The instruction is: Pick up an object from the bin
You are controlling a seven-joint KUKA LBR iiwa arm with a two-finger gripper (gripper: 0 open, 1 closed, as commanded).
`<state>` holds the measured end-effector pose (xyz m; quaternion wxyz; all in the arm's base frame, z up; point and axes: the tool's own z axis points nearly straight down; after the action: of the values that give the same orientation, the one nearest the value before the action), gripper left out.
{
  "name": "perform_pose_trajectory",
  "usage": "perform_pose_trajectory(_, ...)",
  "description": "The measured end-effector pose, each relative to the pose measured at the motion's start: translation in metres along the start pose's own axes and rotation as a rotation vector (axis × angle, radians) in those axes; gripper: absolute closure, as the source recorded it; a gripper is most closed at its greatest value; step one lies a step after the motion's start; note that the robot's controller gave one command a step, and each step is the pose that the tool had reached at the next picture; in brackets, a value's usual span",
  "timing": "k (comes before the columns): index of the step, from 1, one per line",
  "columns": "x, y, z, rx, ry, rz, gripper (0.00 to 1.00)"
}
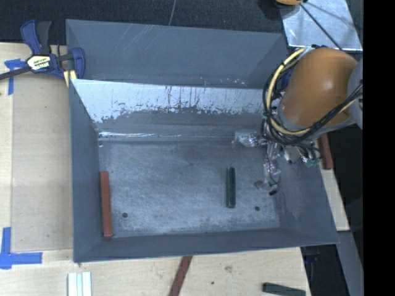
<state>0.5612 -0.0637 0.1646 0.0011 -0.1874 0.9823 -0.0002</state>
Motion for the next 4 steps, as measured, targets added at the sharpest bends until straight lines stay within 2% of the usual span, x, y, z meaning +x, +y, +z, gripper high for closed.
perform_pose_trajectory(1,-0.005,0.005,0.017,-0.001,0.002,-0.16,0.0)
perform_pose_trajectory(2,-0.018,0.01,0.095,-0.001,0.0,-0.502,0.0)
perform_pose_trajectory(3,-0.012,0.024,0.094,-0.002,0.001,-0.642,1.0)
perform_pose_trajectory(4,-0.012,0.024,0.094,-0.002,0.001,-0.642,1.0)
